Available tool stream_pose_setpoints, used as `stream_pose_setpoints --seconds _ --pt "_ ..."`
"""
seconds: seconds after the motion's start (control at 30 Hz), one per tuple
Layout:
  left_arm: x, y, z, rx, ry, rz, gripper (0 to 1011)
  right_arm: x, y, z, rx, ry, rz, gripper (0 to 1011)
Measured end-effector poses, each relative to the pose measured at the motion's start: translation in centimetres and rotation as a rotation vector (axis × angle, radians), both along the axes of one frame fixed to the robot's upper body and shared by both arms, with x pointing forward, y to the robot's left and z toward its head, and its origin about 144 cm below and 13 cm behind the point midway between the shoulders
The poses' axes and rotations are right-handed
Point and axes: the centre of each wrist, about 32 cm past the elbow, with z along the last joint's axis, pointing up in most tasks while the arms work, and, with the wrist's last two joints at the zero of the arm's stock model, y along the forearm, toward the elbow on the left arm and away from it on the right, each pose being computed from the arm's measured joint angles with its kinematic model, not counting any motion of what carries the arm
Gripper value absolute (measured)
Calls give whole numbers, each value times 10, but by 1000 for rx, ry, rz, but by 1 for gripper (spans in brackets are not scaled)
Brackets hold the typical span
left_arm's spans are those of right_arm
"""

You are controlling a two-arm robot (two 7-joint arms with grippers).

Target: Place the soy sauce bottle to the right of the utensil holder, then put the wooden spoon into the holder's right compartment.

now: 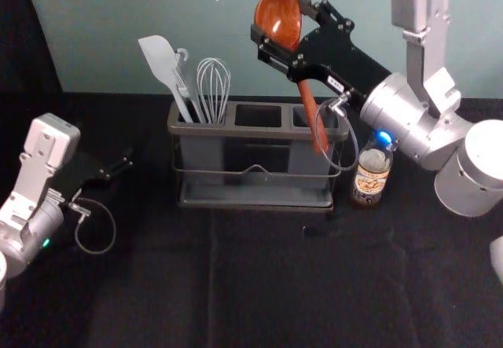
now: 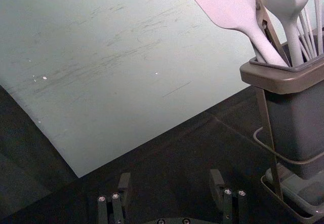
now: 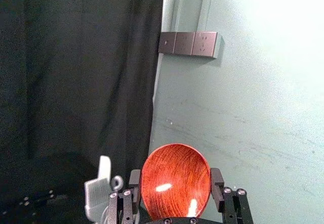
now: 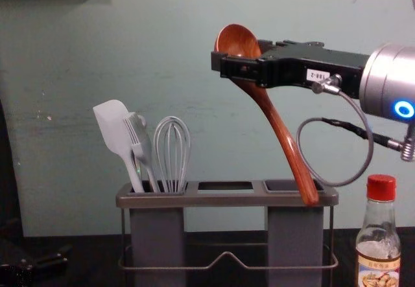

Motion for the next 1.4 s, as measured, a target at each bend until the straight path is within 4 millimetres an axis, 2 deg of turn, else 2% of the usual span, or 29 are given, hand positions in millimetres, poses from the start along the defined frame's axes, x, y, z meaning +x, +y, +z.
stream_pose_setpoints --seconds 0.37,0.67,1.07,1.4 --pt "0 0 0 0 0 0 1005 29 -3 7 5 -52 7 837" --pt "0 0 0 0 0 0 1005 51 -6 -1 18 -94 17 837" --pt "0 0 0 0 0 0 1005 61 -6 -18 40 -120 45 837" --pt "0 0 0 0 0 0 1005 60 -9 -29 57 -129 49 837"
